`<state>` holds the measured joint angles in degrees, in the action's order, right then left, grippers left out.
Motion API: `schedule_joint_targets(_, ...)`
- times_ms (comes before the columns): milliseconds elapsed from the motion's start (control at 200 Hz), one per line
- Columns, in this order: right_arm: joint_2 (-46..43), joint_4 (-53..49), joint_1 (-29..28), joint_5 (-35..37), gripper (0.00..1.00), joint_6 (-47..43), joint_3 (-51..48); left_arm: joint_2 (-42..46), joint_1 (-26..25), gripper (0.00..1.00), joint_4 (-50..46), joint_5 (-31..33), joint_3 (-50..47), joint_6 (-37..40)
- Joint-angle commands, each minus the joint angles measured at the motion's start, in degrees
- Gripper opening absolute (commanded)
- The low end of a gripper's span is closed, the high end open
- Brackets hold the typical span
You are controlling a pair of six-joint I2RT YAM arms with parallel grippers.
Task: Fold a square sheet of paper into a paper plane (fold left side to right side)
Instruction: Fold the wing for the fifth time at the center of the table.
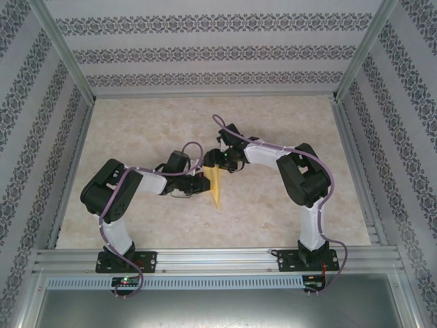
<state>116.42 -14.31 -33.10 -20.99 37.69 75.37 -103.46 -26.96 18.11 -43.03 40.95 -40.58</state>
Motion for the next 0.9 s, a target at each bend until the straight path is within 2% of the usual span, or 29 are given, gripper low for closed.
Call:
schedule_joint_targets(0, 0.66, -0.78, 0.28, -1.65, 0.68, 1.36, -2.46, -0.81, -0.99, 0.03, 0.67, 0.44, 0.0, -0.35)
schedule_joint_targets(340, -4.63, 0.34, 1.54, -0.39, 0.71, 1.84, -3.89, -2.22, -1.08, 0.03, 0.42, 1.19, -0.19, -0.31)
schedule_joint_targets(580, -10.28, 2.9, 3.51, 0.11, 0.72, 2.43, -8.3, -2.36, -1.08, 0.03, 0.17, 1.23, -0.09, -0.12)
schedule_joint_targets(714, -12.95, 3.58, 4.19, -0.81, 0.55, 2.24, -11.12, -2.34, -1.08, 0.03, -0.02, 1.24, 0.23, -0.2)
schedule_joint_targets(894, -13.77, 5.91, 2.99, -3.47, 0.21, 2.27, -13.21, -2.22, -1.16, 0.03, 0.14, 1.23, 0.06, -0.18)
